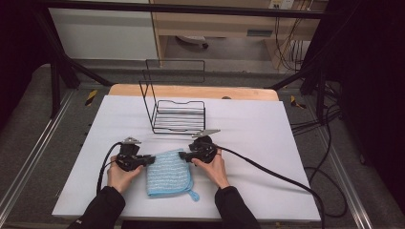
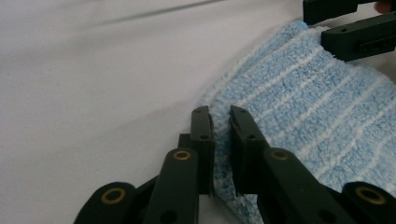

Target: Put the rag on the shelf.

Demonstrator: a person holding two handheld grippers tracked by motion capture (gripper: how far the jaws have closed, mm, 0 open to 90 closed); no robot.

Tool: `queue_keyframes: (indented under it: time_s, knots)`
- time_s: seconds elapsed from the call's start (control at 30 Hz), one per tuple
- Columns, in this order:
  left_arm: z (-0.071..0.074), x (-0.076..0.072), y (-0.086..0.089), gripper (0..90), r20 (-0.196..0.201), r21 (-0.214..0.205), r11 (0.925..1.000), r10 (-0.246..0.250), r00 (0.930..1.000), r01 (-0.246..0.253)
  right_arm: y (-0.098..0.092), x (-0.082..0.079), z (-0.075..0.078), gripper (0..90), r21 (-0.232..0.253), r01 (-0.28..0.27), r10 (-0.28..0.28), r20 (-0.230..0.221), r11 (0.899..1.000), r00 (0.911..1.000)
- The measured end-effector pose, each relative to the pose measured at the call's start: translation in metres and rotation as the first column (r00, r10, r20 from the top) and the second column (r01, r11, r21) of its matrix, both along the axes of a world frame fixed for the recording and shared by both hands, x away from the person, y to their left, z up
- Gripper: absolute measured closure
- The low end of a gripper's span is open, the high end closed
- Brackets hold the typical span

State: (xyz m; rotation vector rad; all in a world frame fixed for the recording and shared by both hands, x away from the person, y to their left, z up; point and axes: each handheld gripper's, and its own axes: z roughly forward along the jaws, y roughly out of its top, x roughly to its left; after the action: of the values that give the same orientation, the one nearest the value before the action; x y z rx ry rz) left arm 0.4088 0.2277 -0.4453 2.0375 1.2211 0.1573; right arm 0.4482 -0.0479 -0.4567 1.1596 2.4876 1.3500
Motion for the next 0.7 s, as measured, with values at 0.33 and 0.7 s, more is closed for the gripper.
queue_keyframes:
  time_s: [0.33, 0.7]
  knots:
    - [0.001, 0.003, -0.002, 82.7, 0.029, 0.01, 0.9998, -0.019, 0.9994, 0.019, 0.004, -0.002, -0.004, 60.9, 0.05, -0.028, 0.031, -0.063, 0.998, 0.9975]
    - [-0.002, 0.003, 0.002, 81.7, 0.019, -0.011, 0.9996, -0.024, 0.9995, 0.025, 0.014, -0.005, -0.003, 69.4, -0.004, -0.045, 0.045, -0.02, 0.999, 0.9988]
